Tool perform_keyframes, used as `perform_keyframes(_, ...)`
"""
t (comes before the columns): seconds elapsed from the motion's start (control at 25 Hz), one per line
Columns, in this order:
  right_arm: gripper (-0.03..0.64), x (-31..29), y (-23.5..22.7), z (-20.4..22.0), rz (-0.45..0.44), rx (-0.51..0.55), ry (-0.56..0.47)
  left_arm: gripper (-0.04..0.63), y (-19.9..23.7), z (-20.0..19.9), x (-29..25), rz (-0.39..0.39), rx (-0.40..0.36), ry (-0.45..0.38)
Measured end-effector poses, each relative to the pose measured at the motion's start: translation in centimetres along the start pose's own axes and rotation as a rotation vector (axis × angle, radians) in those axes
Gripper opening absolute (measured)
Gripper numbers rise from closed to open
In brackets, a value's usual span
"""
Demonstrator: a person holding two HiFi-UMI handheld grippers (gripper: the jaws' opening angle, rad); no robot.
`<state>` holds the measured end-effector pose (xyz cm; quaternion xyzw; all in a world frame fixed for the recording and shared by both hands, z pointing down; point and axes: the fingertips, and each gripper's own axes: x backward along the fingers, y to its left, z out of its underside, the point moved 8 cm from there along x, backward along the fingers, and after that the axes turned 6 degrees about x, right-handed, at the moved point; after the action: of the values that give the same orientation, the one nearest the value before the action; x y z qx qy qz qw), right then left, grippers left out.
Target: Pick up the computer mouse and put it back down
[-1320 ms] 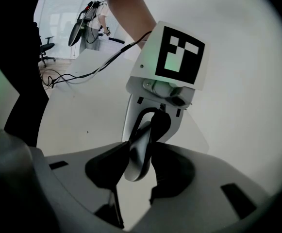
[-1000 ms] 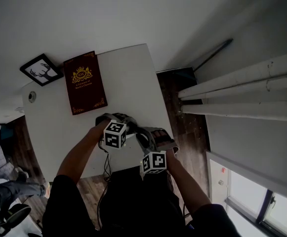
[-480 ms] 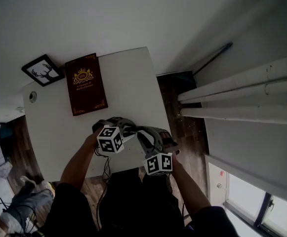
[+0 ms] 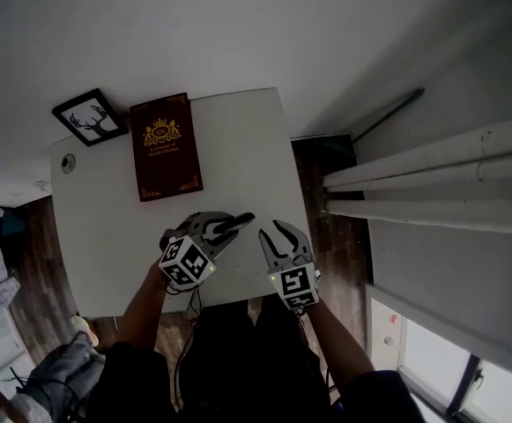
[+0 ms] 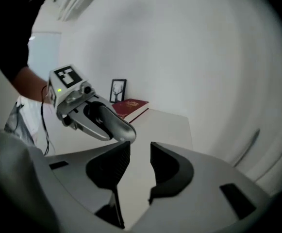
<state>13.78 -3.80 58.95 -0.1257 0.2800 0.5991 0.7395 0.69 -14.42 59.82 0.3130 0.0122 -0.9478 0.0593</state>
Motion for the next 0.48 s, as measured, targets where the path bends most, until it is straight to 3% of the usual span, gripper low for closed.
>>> perform_keyframes(0.08,0.112,-0.2,-0.7,0.1,0.015,-0.159,-0.010,0.123,0.1,-0.6,1.3,-0.101,0.034,-0.051)
perform_keyframes(0.16,0.053,-0.1,-1.2,-0.3,0.046,-0.238,-0.028,0.123,-0.1,-1.2,2.7,-0.193,0.065,-0.098)
perform_keyframes(0.48,0.018,-0.7,0.7,-4.4,0.001,-0.090,-0.105,0.123,-1.6,-3.2,7.6,-0.562,0.263,-0.294)
